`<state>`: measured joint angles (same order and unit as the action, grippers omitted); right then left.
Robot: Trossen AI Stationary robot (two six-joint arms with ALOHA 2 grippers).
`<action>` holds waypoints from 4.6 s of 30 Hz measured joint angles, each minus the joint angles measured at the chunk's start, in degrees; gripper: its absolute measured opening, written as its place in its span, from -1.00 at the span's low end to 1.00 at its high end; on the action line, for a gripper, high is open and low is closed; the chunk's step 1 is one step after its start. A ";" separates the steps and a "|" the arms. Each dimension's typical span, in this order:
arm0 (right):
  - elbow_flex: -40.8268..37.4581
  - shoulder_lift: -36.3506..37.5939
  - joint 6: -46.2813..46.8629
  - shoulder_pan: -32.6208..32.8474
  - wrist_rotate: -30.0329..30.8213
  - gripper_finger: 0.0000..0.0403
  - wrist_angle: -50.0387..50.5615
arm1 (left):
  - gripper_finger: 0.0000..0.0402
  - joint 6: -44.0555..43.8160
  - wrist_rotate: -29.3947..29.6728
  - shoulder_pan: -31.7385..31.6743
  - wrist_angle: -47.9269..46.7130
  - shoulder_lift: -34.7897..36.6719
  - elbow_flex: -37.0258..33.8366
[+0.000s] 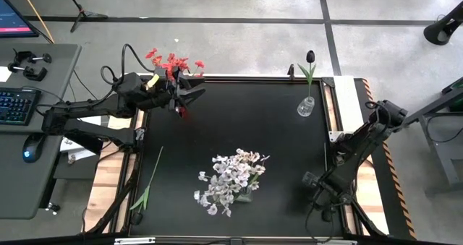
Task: Sort flowers into vase by color
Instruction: Put the right black tulip into the top transparent vase
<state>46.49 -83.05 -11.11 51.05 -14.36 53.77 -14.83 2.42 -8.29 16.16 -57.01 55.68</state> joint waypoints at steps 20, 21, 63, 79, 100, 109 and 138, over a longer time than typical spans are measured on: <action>-2.09 -10.65 -6.56 -0.54 -10.65 -0.04 -5.16 | -0.06 -0.01 -0.02 0.00 -2.24 0.02 0.00; -2.11 -10.66 -6.80 -0.76 -10.38 -0.06 -5.30 | -0.06 -0.02 -0.02 0.00 -2.25 0.02 0.00; -3.31 4.80 6.38 -12.32 1.13 -0.04 -3.64 | -0.06 -1.49 -0.46 0.07 -1.75 0.02 0.00; -3.29 -3.85 5.32 -5.89 2.82 -0.01 -5.34 | -0.06 -1.51 -0.26 0.07 -1.79 0.02 0.00; -3.29 -4.91 1.86 -8.39 10.96 -0.01 -9.84 | -0.06 -1.55 -0.24 0.09 -1.77 0.02 0.00; -3.47 -4.92 1.68 -8.44 10.88 -0.02 -12.23 | -0.06 -1.53 -0.25 0.09 -1.77 0.02 0.00; 4.68 15.43 21.13 -31.76 32.25 -1.00 4.03 | -0.06 5.13 -0.24 0.07 6.05 4.50 0.00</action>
<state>51.18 -67.63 10.01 19.29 17.88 57.80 -9.70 2.17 -8.23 22.22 -52.52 55.68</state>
